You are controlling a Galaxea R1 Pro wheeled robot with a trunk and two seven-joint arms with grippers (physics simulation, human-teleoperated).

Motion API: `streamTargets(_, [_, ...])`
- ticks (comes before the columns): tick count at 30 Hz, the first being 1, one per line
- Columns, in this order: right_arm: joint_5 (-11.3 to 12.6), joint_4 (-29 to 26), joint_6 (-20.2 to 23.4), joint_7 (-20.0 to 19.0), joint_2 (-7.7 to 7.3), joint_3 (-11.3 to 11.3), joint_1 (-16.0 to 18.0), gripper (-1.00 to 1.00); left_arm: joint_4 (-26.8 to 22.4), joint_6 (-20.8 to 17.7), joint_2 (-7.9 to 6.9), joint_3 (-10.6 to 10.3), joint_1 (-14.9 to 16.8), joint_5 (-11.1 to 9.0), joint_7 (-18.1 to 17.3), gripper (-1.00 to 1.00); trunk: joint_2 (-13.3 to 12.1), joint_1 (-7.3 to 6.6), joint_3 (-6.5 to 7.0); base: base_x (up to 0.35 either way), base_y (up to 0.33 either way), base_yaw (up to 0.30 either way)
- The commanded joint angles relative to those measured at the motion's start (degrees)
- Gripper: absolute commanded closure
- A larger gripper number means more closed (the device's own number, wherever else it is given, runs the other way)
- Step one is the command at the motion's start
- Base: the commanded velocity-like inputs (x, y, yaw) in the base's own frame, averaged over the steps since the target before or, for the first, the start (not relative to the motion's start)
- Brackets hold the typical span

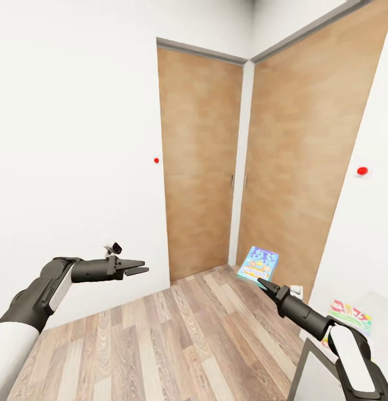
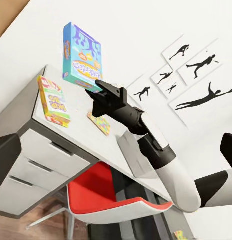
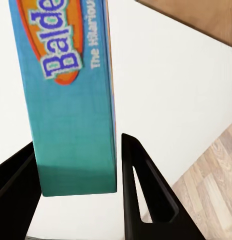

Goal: Put all the toys in the child's room - the three board games (two on the bed and one on the table), the two jigsaw puzzles on the table, and the tennis ball on the table - inside the toy box on the table in the child's room.

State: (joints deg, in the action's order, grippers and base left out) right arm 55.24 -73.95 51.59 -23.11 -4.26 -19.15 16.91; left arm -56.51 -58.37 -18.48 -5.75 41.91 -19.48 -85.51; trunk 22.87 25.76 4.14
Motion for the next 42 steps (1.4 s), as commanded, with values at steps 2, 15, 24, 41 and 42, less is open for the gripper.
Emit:
streamTargets(2, [0.1, 0.0, 0.4, -0.4, -0.01, -0.1, 0.1, 1.00, 0.0, -0.6, -0.07, -0.1, 0.0, -0.1, -0.2, -1.00, 0.0, 0.02, -0.02, -0.001, 0.000, -0.276])
streamTargets(15, [0.1, 0.0, 0.4, -0.4, -0.05, -0.1, 0.1, 1.00, 0.0, -0.6, 0.00, -0.1, 0.0, -0.1, -0.2, -1.00, 0.0, 0.02, -0.02, -0.215, 0.000, -0.276])
streamTargets(24, [0.1, 0.0, 0.4, -0.4, -0.05, -0.1, 0.1, 1.00, 0.0, -0.6, -0.04, -0.1, 0.0, -0.1, -0.2, -1.00, 0.0, 0.02, -0.02, -0.141, 0.000, -0.276])
streamTargets(41, [0.1, 0.9, 0.4, -0.4, -0.05, -0.2, 0.1, 1.00, 0.0, -0.5, -0.07, -0.1, 0.0, -0.1, -0.1, -1.00, 0.0, 0.02, -0.02, -0.005, 0.000, -0.276])
streamTargets(42, [0.1, 0.9, 0.4, -0.4, -0.05, -0.2, 0.1, 1.00, 0.0, -0.5, -0.07, -0.1, 0.0, -0.1, -0.1, -1.00, 0.0, 0.02, -0.02, 0.000, 0.000, -0.276])
